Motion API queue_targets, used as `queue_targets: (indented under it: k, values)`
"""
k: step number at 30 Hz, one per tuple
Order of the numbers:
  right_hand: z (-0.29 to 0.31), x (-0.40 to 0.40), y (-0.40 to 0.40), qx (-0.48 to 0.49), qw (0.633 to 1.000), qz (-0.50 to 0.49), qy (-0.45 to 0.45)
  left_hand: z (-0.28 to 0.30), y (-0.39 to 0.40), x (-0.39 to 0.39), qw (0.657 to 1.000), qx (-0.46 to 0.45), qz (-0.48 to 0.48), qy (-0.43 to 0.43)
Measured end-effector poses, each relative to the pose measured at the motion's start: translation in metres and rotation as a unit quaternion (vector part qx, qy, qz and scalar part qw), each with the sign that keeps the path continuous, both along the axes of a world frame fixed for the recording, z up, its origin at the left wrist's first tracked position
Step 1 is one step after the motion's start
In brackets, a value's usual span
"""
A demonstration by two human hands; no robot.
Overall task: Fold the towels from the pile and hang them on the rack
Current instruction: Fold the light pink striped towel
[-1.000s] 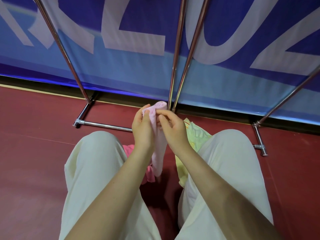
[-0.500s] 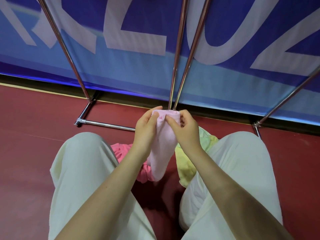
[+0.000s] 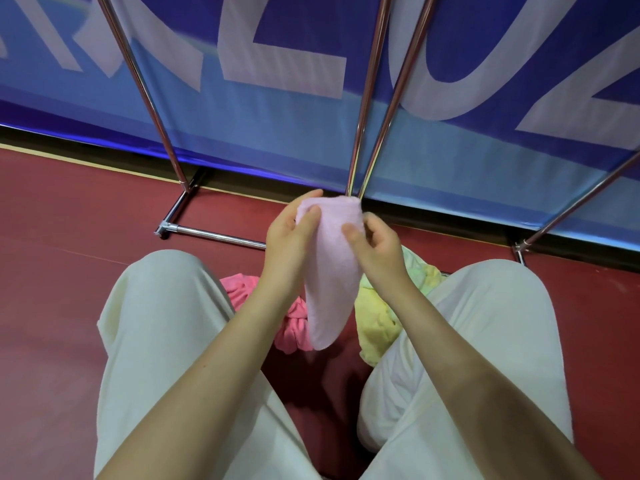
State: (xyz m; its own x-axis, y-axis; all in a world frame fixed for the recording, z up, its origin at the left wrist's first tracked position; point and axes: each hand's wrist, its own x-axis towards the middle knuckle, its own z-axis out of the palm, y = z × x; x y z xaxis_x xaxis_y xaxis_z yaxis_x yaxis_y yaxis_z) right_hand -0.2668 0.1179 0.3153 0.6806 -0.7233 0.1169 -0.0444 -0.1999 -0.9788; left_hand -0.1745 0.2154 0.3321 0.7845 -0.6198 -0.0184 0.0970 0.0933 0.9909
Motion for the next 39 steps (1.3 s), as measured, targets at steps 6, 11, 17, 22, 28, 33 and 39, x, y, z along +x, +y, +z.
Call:
queue_targets:
  k: [6, 11, 17, 22, 28, 33, 39]
  values:
    - [-0.018, 0.014, 0.014, -0.054, 0.99, 0.046, 0.118, 0.015, 0.011, 0.022, 0.999, -0.043, 0.013, -0.014]
    - [-0.042, 0.028, 0.016, -0.028, 0.98, 0.072, 0.181, 0.019, 0.018, 0.029, 0.996, -0.084, 0.022, 0.033]
    - [-0.072, 0.032, 0.026, -0.097, 0.945, 0.132, 0.283, 0.02, 0.031, 0.041, 0.994, -0.093, 0.02, 0.058]
    - [-0.096, 0.032, 0.028, -0.101, 0.923, 0.188, 0.321, 0.011, 0.038, 0.054, 0.992, -0.082, 0.069, 0.067]
    - [-0.086, 0.033, 0.032, -0.028, 0.946, 0.176, 0.272, -0.005, 0.045, 0.091, 0.972, -0.082, 0.195, 0.1]
    - [-0.046, 0.026, 0.026, 0.121, 0.985, 0.027, 0.12, 0.004, 0.029, 0.106, 0.954, -0.09, 0.22, 0.185]
    - [0.026, 0.022, -0.021, 0.039, 0.994, 0.035, 0.097, 0.064, -0.011, 0.113, 0.962, -0.076, 0.182, 0.189]
